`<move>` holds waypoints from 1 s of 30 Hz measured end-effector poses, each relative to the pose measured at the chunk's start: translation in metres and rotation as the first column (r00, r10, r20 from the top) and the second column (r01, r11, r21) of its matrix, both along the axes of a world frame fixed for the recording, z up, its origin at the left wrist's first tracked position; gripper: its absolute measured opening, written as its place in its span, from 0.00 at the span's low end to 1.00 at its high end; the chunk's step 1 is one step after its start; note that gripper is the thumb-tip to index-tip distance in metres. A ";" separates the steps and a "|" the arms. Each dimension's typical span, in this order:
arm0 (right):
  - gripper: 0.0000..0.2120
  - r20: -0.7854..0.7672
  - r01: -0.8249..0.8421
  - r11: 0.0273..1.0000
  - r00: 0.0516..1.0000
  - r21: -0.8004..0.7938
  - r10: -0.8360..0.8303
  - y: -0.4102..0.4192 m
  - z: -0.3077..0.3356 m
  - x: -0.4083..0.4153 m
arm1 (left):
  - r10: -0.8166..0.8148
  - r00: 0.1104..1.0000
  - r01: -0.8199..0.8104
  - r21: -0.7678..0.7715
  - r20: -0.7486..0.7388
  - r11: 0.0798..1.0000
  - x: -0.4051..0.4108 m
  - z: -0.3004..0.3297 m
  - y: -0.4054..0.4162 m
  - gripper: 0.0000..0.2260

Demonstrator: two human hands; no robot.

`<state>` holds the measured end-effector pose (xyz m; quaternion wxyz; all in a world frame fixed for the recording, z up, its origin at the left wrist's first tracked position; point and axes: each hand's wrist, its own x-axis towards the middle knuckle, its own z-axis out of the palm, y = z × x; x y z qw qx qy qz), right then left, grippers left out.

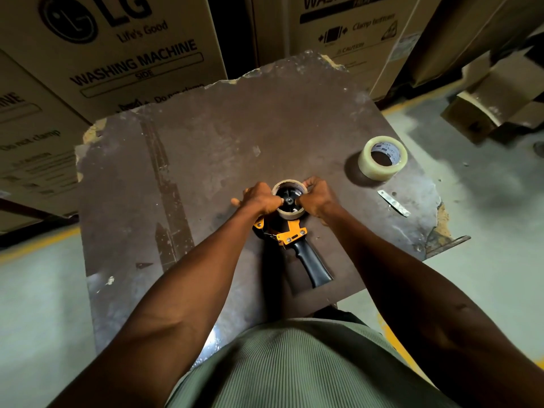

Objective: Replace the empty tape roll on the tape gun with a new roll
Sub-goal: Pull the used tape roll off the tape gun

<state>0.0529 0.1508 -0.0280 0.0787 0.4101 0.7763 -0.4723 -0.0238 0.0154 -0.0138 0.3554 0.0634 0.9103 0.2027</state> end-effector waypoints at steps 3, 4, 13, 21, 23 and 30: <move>0.10 -0.010 -0.003 1.000 1.000 -0.017 0.003 -0.001 0.000 0.000 | -0.009 1.000 0.009 0.028 0.001 1.000 0.001 0.000 -0.002 0.12; 0.10 -0.015 -0.006 1.000 1.000 -0.020 0.006 0.000 -0.002 0.000 | -0.005 1.000 0.006 0.048 -0.003 0.999 0.002 0.001 -0.003 0.11; 0.12 -0.155 -0.031 0.982 0.988 -0.188 0.001 0.010 -0.008 0.014 | -0.016 0.997 -0.010 0.342 0.074 0.940 0.002 0.003 -0.020 0.15; 0.16 -0.349 -0.196 0.934 0.933 -0.300 0.084 0.014 0.008 0.036 | -0.121 0.976 -0.007 0.583 0.180 0.813 0.005 0.013 -0.041 0.19; 0.24 -0.364 -0.238 0.917 0.924 -0.319 0.114 0.017 0.009 0.041 | -0.146 0.973 0.007 0.611 0.177 0.792 0.007 0.013 -0.046 0.23; 0.46 -0.350 -0.395 0.883 0.889 -0.255 0.296 0.020 0.011 0.048 | -0.164 0.969 0.016 0.617 0.184 0.787 0.014 0.002 -0.053 0.36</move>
